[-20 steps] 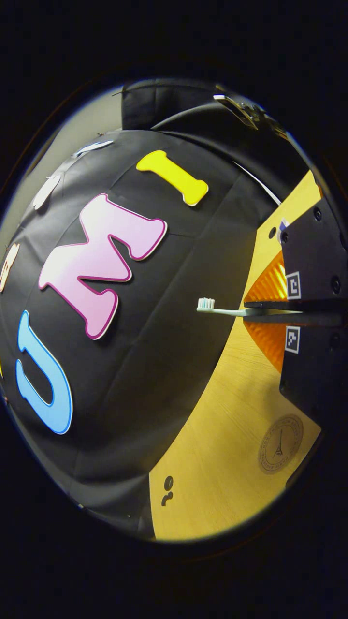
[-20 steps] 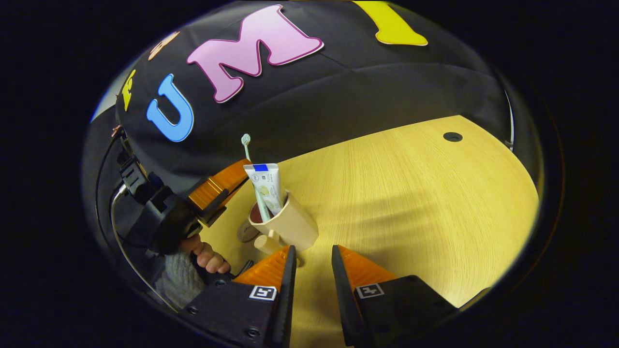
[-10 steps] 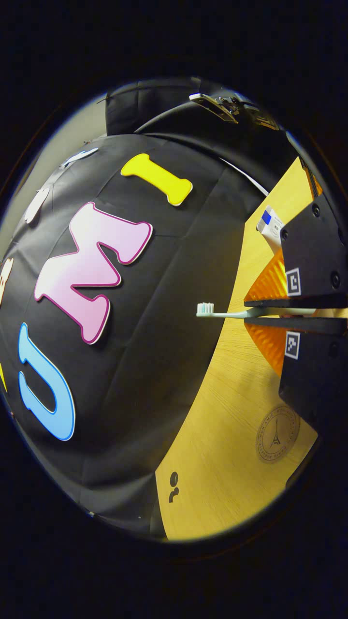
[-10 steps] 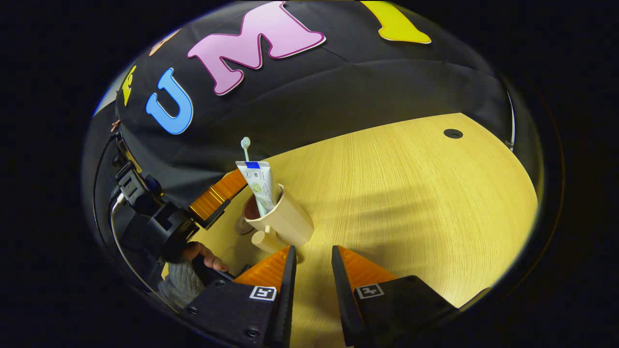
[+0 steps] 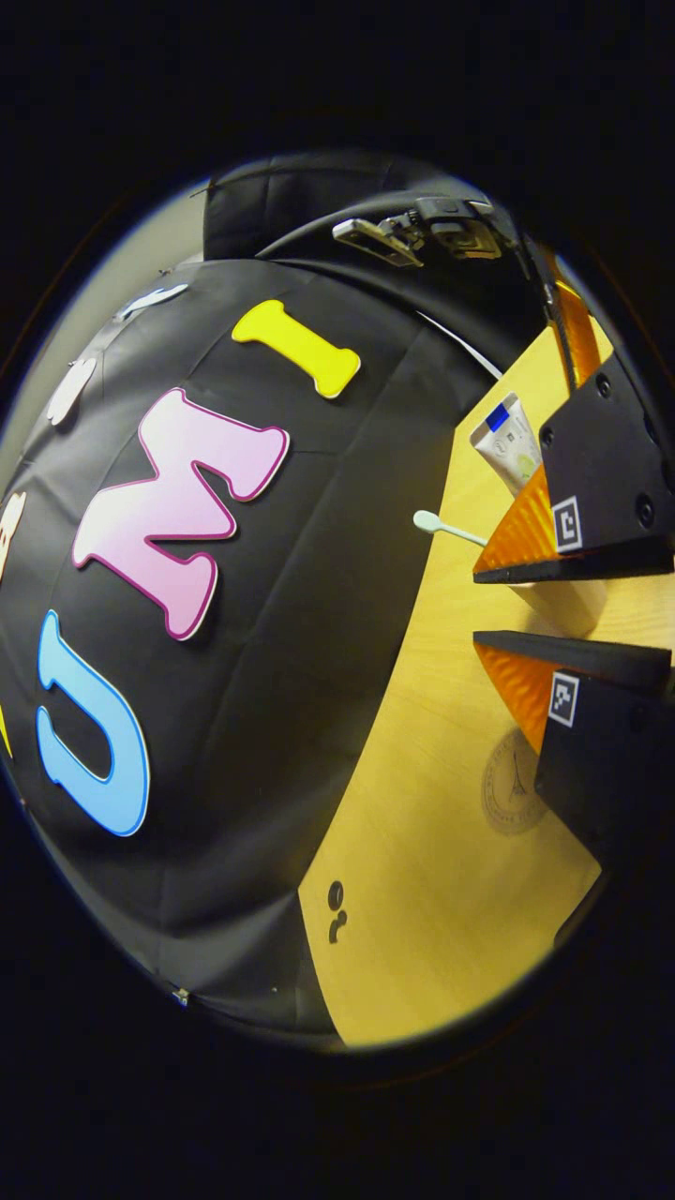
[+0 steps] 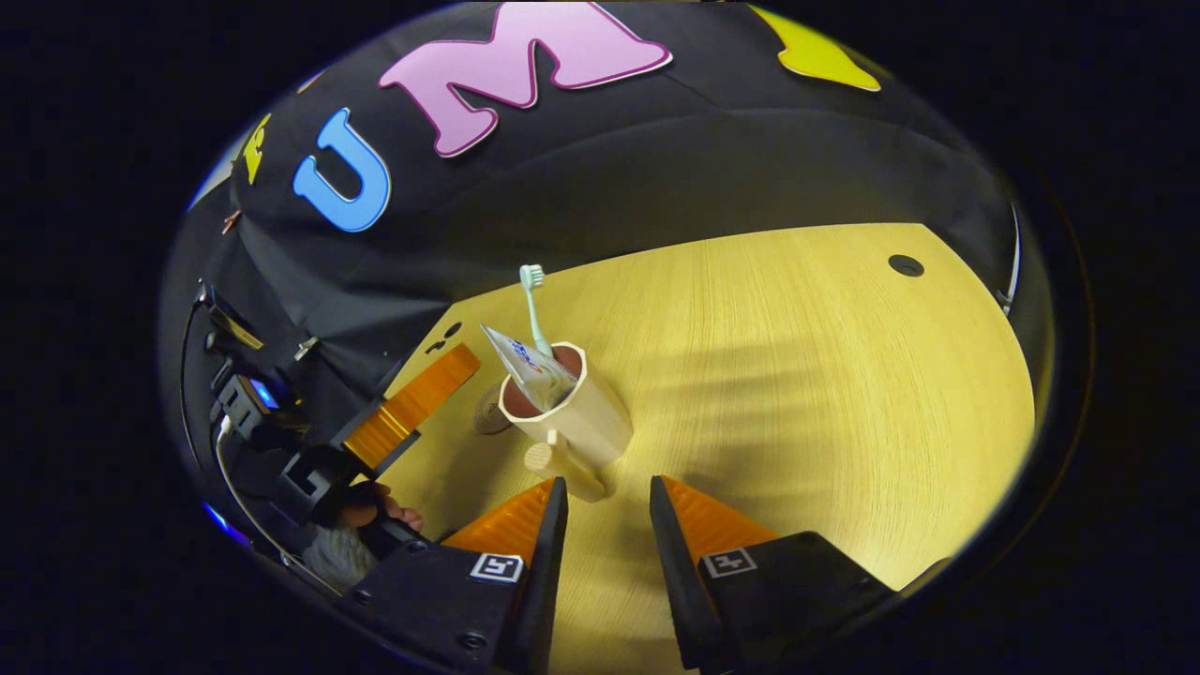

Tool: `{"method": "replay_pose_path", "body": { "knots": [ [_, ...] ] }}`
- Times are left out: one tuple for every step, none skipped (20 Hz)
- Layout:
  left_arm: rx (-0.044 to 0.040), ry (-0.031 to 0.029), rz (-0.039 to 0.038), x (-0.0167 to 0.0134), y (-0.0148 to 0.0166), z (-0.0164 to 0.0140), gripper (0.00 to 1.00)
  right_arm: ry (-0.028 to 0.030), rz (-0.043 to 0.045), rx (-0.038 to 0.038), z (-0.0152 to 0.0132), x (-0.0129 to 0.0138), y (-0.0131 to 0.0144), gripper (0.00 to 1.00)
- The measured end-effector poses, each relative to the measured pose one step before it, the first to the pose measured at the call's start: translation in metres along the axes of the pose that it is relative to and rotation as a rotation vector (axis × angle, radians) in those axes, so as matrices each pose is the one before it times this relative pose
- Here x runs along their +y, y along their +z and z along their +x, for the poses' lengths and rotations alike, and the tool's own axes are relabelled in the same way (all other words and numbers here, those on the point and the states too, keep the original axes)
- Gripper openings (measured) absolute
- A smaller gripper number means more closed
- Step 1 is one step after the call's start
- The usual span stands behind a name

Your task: Put the toothbrush and toothpaste on the desktop into the cup, then pick up the cup and place it on the coaster on the desktop.

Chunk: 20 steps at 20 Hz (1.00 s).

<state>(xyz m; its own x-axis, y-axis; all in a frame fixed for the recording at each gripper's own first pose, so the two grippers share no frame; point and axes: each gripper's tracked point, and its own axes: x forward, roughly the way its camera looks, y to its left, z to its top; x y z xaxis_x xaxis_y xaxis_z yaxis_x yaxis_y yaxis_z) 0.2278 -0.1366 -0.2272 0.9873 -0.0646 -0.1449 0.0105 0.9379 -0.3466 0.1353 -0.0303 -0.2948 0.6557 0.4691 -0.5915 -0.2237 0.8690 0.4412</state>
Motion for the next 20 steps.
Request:
{"method": "replay_pose_path", "body": {
  "knots": [
    [0.01380,0.00996,0.01271,0.00765,0.00080,-0.01018,0.29,-0.00156,-0.01801,0.02185,0.00013,0.00469,0.00219,0.54],
    [0.01504,0.01704,0.01425,0.00994,-0.00107,-0.01116,0.54,-0.00237,-0.02134,0.02285,-0.00102,0.00438,0.00055,0.54],
    [0.01500,0.01728,0.01174,0.01054,-0.00092,-0.01004,0.49,-0.00724,-0.02034,0.02474,0.00034,0.00307,0.00056,0.54],
    [0.01193,0.01611,0.00919,0.00831,-0.00066,-0.01028,0.51,-0.00626,-0.01601,0.02898,0.00290,0.00132,-0.00273,0.54],
    [0.00907,0.01293,0.01064,0.00911,-0.00002,-0.00894,0.53,-0.00899,-0.01169,0.02837,0.00337,0.00195,-0.00093,0.55],
    [0.01055,0.00354,0.01236,0.00588,-0.00195,-0.00919,0.55,-0.00487,-0.00956,0.02755,0.00224,0.00370,-0.00179,0.55],
    [0.01537,0.00116,0.01784,0.00589,-0.00289,-0.00963,0.60,-0.00788,-0.00791,0.02527,0.00245,0.00229,0.00009,0.58],
    [0.01721,0.00414,0.02296,0.00684,-0.00452,-0.00961,0.60,-0.00738,-0.01245,0.02227,0.00415,0.00225,-0.00163,0.58],
    [0.01424,-0.00027,0.02540,0.00484,-0.00474,-0.00941,0.61,-0.00920,-0.01621,0.02476,0.00283,0.00163,-0.00150,0.47],
    [0.01508,-0.00443,0.02550,0.00458,-0.00543,-0.00933,0.64,-0.00866,-0.01396,0.02260,0.00223,0.00132,0.00031,0.67],
    [0.01849,-0.00330,0.02725,0.00343,-0.00629,-0.00883,0.66,-0.00673,-0.01324,0.02164,0.00359,0.00214,-0.00020,0.58],
    [0.01707,-0.00350,0.02440,0.00323,-0.00737,-0.00773,0.69,-0.00806,-0.01147,0.01409,0.00494,0.00340,0.00047,0.58],
    [0.01182,-0.00313,0.02075,0.00292,-0.00576,-0.00736,0.72,-0.00991,-0.01074,0.01308,0.00471,0.00181,0.00036,0.58],
    [0.01271,-0.00236,0.01760,0.00336,-0.00577,-0.00500,0.73,-0.01194,-0.01176,0.00978,0.00685,0.00262,0.00119,0.58],
    [0.01333,-0.00229,0.00927,0.00209,-0.00497,-0.00517,0.73,-0.01681,-0.01168,0.01151,0.00507,-0.00017,0.00143,0.58],
    [0.00838,-0.00066,0.00293,0.00317,-0.00401,-0.00495,0.74,-0.01624,-0.01032,0.01032,0.00469,-0.00053,0.00025,0.58],
    [0.00718,-0.00299,-0.00490,0.00256,-0.00247,-0.00385,0.75,-0.01827,-0.00839,0.00452,0.00448,-0.00104,0.00226,0.58],
    [0.00518,0.00185,-0.00607,0.00235,-0.00300,-0.00232,0.76,-0.01524,-0.00680,0.00652,0.00547,-0.00062,0.00191,0.58],
    [0.00465,0.00137,-0.00788,0.00327,-0.00144,-0.00128,0.76,-0.01146,-0.00413,0.00848,0.00509,-0.00011,0.00043,0.59],
    [0.00444,0.00434,-0.00794,0.00363,-0.00196,-0.00105,0.77,-0.01008,-0.00236,0.00998,0.00485,-0.00024,0.00014,0.59]
  ]
}}
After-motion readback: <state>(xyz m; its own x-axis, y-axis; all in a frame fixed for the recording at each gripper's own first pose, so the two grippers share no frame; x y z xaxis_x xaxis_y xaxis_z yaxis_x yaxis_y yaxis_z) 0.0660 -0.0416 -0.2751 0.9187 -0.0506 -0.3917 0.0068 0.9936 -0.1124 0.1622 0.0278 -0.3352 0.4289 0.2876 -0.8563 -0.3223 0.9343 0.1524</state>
